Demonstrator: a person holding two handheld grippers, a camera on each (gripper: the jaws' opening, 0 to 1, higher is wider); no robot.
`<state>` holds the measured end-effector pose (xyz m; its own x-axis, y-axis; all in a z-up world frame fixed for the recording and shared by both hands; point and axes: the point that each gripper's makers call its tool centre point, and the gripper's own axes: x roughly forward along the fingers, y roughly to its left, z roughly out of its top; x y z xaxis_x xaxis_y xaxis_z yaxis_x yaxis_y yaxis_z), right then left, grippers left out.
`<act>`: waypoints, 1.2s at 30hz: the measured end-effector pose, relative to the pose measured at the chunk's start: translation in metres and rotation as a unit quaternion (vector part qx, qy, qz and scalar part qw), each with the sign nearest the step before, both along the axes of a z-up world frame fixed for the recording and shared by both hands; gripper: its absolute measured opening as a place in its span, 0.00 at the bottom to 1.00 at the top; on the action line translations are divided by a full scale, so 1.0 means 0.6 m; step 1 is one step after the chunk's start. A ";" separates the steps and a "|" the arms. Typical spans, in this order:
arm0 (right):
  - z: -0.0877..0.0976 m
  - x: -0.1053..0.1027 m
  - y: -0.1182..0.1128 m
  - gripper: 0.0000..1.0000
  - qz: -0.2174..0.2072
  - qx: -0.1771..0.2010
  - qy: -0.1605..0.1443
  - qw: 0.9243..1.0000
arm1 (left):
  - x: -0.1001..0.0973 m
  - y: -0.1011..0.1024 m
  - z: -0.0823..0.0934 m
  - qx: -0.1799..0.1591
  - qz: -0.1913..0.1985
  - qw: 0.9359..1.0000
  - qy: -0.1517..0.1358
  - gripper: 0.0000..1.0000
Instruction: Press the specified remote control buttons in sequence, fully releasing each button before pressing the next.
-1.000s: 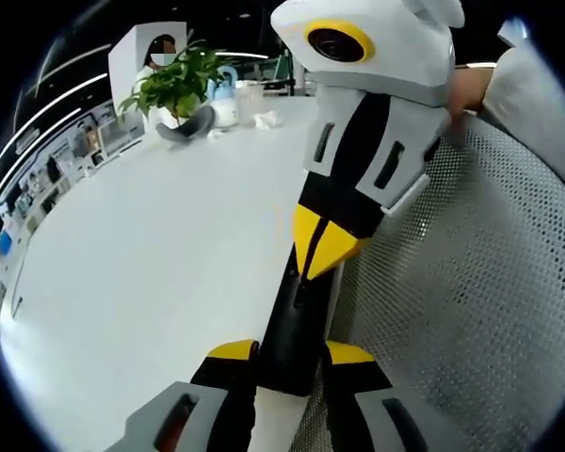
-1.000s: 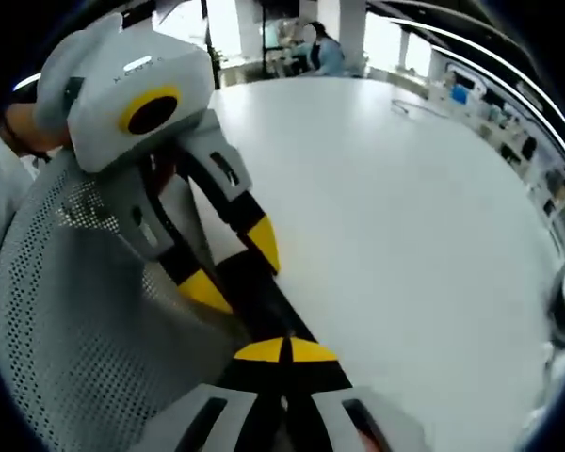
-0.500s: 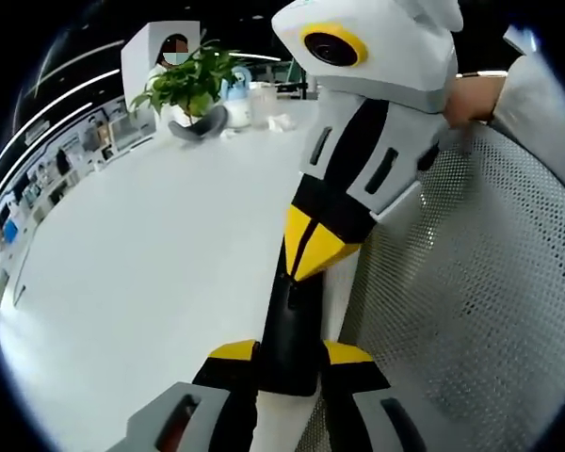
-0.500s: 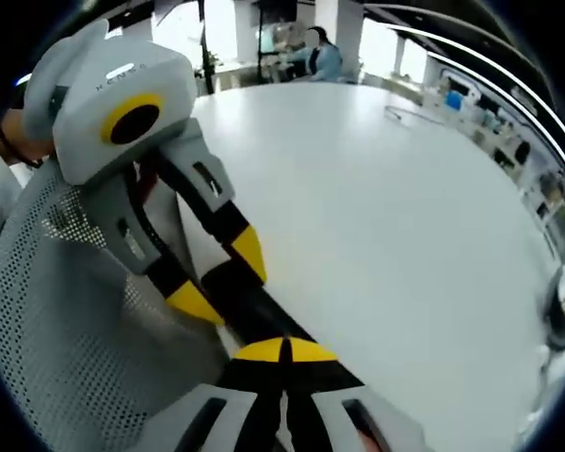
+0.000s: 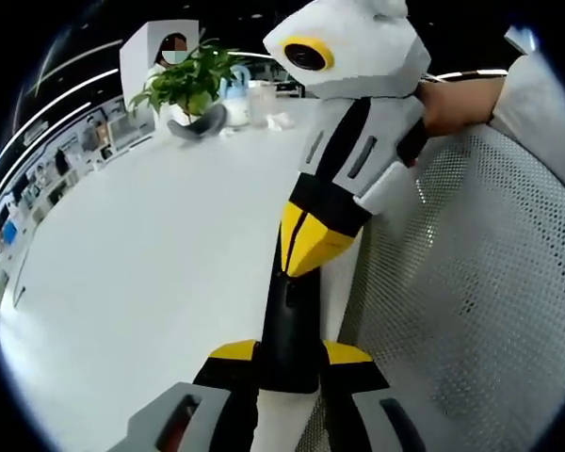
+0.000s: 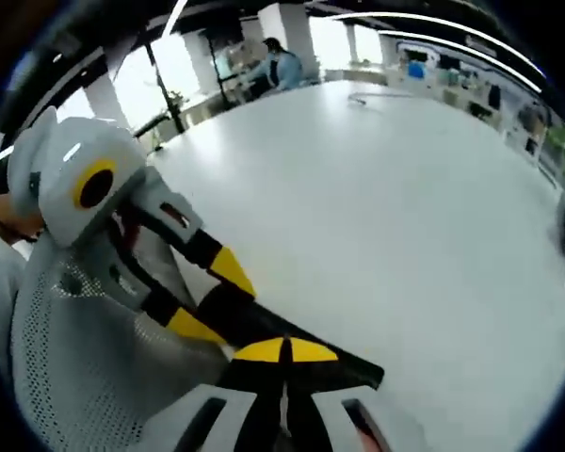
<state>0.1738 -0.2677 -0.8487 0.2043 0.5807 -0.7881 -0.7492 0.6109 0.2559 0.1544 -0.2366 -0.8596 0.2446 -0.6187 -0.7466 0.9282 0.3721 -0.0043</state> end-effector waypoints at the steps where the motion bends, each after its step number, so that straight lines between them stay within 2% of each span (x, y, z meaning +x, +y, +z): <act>1: 0.000 0.001 -0.001 0.00 0.005 0.000 -0.007 1.000 | 0.000 0.000 0.000 0.000 0.000 1.000 0.000 0.24; 6: 0.000 -0.005 -0.004 0.00 -0.002 -0.003 0.016 1.000 | 0.000 0.000 -0.001 -0.001 -0.001 1.000 0.000 0.24; 10: 0.001 -0.024 -0.008 0.00 -0.029 0.004 0.088 0.996 | 0.000 -0.001 0.000 -0.002 -0.001 1.000 -0.001 0.24; 14: -0.001 -0.026 -0.010 0.00 -0.035 0.007 0.102 0.994 | 0.000 -0.001 0.000 -0.003 -0.002 1.000 -0.001 0.24; 17: -0.006 -0.043 -0.006 0.00 -0.017 -0.009 0.118 0.993 | 0.000 -0.001 0.000 -0.005 -0.003 1.000 -0.002 0.24; 21: -0.005 -0.044 -0.002 0.00 0.002 -0.016 0.101 0.995 | 0.000 -0.001 0.000 -0.006 -0.003 1.000 -0.002 0.24; 29: 0.012 -0.015 -0.003 0.00 -0.035 0.022 0.085 0.996 | 0.000 -0.001 0.000 -0.007 -0.004 1.000 -0.002 0.24; 31: 0.008 -0.020 -0.001 0.00 -0.030 0.019 0.091 0.995 | 0.000 -0.001 0.000 -0.008 -0.004 1.000 -0.002 0.24; 32: 0.000 -0.026 -0.003 0.00 -0.022 0.003 0.092 0.995 | -0.001 -0.001 0.000 -0.008 -0.004 1.000 -0.002 0.24; 33: -0.005 -0.027 -0.006 0.00 -0.014 -0.011 0.086 0.996 | -0.001 -0.001 0.000 -0.008 -0.004 1.000 -0.002 0.24; 34: -0.002 -0.027 -0.001 0.00 0.000 -0.007 0.068 0.998 | -0.001 -0.001 0.000 -0.008 -0.004 1.000 -0.001 0.24; 36: -0.003 -0.029 -0.003 0.00 -0.001 -0.013 0.065 0.998 | -0.001 -0.001 -0.001 -0.008 -0.004 1.000 -0.002 0.24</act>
